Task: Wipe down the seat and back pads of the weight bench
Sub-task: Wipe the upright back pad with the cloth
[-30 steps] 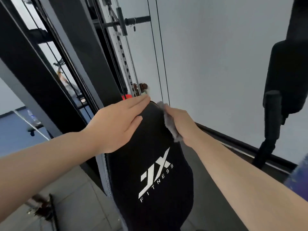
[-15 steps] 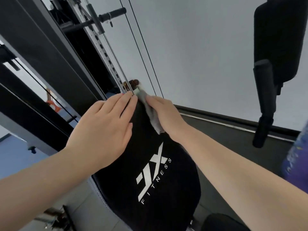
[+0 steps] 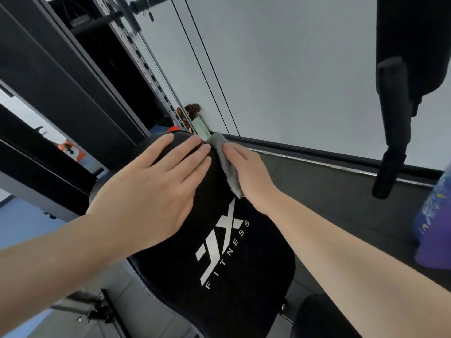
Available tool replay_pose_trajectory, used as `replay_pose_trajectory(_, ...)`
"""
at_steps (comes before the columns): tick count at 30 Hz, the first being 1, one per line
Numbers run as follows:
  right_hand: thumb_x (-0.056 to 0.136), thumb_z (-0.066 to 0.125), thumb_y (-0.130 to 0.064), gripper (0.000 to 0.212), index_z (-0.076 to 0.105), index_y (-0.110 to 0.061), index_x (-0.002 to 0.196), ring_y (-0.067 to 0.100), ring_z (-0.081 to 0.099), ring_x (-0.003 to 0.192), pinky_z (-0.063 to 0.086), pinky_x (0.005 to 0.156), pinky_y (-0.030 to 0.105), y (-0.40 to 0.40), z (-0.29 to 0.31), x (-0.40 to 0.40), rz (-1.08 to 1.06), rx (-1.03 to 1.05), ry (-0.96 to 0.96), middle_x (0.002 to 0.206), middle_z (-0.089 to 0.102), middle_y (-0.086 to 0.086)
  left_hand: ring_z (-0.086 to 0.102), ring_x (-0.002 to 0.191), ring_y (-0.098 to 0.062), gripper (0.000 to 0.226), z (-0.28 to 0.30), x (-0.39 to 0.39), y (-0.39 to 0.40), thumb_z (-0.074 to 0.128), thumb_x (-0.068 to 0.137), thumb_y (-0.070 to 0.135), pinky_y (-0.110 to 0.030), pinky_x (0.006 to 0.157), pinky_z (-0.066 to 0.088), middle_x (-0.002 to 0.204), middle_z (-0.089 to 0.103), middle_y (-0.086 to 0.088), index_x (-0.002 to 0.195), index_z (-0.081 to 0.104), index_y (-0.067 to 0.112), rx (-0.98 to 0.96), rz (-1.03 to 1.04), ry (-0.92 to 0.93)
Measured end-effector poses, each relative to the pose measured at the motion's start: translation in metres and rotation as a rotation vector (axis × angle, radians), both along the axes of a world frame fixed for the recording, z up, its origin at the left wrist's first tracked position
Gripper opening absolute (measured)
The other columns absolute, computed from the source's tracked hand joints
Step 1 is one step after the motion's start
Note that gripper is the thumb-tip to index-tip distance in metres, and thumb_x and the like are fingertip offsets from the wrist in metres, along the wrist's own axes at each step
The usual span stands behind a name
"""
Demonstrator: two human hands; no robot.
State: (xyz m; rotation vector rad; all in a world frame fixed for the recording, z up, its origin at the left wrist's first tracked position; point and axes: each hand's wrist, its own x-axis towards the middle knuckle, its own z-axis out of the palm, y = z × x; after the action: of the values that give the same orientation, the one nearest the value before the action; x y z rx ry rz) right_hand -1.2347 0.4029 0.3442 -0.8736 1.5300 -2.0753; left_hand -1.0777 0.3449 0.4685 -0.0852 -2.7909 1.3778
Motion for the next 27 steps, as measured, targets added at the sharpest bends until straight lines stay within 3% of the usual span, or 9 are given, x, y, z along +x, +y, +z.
replay_pose_trajectory(2, 0.102, 0.041, -0.026, 0.03, 0.062, -0.022, 0.08, -0.003, 0.055, 0.067, 0.042, 0.067, 0.01, 0.004, -0.01, 0.003, 0.01, -0.004, -0.011, 0.07, 0.06, -0.014, 0.03, 0.141, -0.032, 0.055, 0.002, -0.001, 0.002, 0.031, 0.093, 0.029, -0.05, 0.116, 0.02, 0.149, 0.038, -0.017, 0.14, 0.041, 0.003, -0.008, 0.004, -0.005)
replay_pose_trajectory(6, 0.099, 0.042, -0.042, 0.036, 0.063, -0.025, 0.074, 0.006, 0.055, 0.051, 0.041, 0.063, 0.03, 0.015, -0.06, -0.003, -0.008, 0.214, -0.253, 0.054, 0.059, -0.011, 0.029, 0.142, -0.031, 0.054, 0.002, -0.003, 0.003, 0.027, 0.095, 0.029, -0.05, 0.116, 0.019, 0.149, 0.037, -0.015, 0.142, 0.039, 0.004, -0.011, 0.014, 0.001)
replay_pose_trajectory(8, 0.099, 0.041, -0.041, 0.034, 0.065, -0.026, 0.08, 0.013, 0.058, 0.064, 0.043, 0.068, 0.03, 0.019, -0.065, -0.004, -0.005, 0.308, -0.221, 0.066, 0.062, -0.005, 0.027, 0.142, -0.031, 0.055, 0.0, -0.001, 0.003, 0.027, 0.095, 0.029, -0.05, 0.116, 0.018, 0.15, 0.036, -0.015, 0.143, 0.037, 0.004, -0.012, 0.004, 0.018)
replay_pose_trajectory(11, 0.101, 0.042, -0.029, 0.03, 0.062, -0.024, 0.079, 0.007, 0.054, 0.073, 0.041, 0.066, 0.015, 0.017, -0.031, 0.0, 0.0, 0.099, -0.138, 0.076, 0.059, -0.005, 0.022, 0.144, -0.031, 0.058, -0.008, -0.003, 0.007, 0.027, 0.094, 0.032, -0.052, 0.117, 0.014, 0.153, 0.031, -0.014, 0.145, 0.034, 0.007, -0.023, 0.001, 0.021)
replay_pose_trajectory(14, 0.101, 0.045, -0.025, 0.027, 0.065, -0.009, 0.095, 0.004, 0.055, 0.078, 0.04, 0.07, 0.015, 0.012, -0.003, 0.003, 0.031, -0.03, 0.059, 0.084, 0.065, 0.007, 0.02, 0.145, -0.029, 0.062, -0.03, -0.003, 0.011, 0.028, 0.092, 0.039, -0.052, 0.118, 0.01, 0.153, 0.029, -0.015, 0.144, 0.035, 0.008, 0.008, 0.011, -0.031)
replay_pose_trajectory(17, 0.101, 0.044, -0.023, 0.021, 0.063, -0.022, 0.091, -0.008, 0.056, 0.07, 0.04, 0.068, 0.007, 0.018, -0.042, 0.001, 0.003, 0.01, -0.004, 0.077, 0.063, -0.012, 0.005, 0.147, -0.031, 0.066, -0.052, 0.004, 0.01, 0.018, 0.095, 0.041, -0.051, 0.119, 0.004, 0.157, 0.011, -0.019, 0.149, 0.017, 0.003, -0.058, 0.014, -0.084)
replay_pose_trajectory(22, 0.1, 0.044, -0.032, 0.036, 0.061, -0.002, 0.088, 0.016, 0.054, 0.067, 0.041, 0.068, 0.031, 0.032, -0.146, -0.008, -0.085, 0.29, -0.245, 0.07, 0.058, 0.008, -0.017, 0.144, -0.037, 0.07, -0.078, -0.006, 0.014, 0.007, 0.098, 0.045, -0.054, 0.116, -0.006, 0.155, -0.018, -0.025, 0.147, -0.012, -0.002, -0.182, 0.001, -0.106)
replay_pose_trajectory(25, 0.098, 0.045, -0.035, 0.035, 0.064, -0.007, 0.087, 0.016, 0.056, 0.067, 0.044, 0.071, 0.038, 0.021, -0.134, -0.016, -0.083, 0.273, -0.218, 0.067, 0.059, 0.009, -0.013, 0.145, -0.036, 0.067, -0.082, -0.01, 0.014, 0.008, 0.098, 0.041, -0.055, 0.117, -0.001, 0.156, -0.014, -0.025, 0.148, -0.008, -0.002, -0.203, -0.018, -0.096)
replay_pose_trajectory(27, 0.096, 0.047, -0.038, 0.029, 0.066, -0.019, 0.084, 0.009, 0.057, 0.074, 0.044, 0.074, 0.033, 0.012, -0.115, -0.011, -0.066, 0.122, -0.136, 0.072, 0.064, 0.002, -0.006, 0.147, -0.034, 0.068, -0.084, -0.01, 0.012, 0.011, 0.097, 0.04, -0.054, 0.118, 0.003, 0.157, -0.006, -0.024, 0.149, 0.0, -0.003, -0.143, -0.011, -0.079)
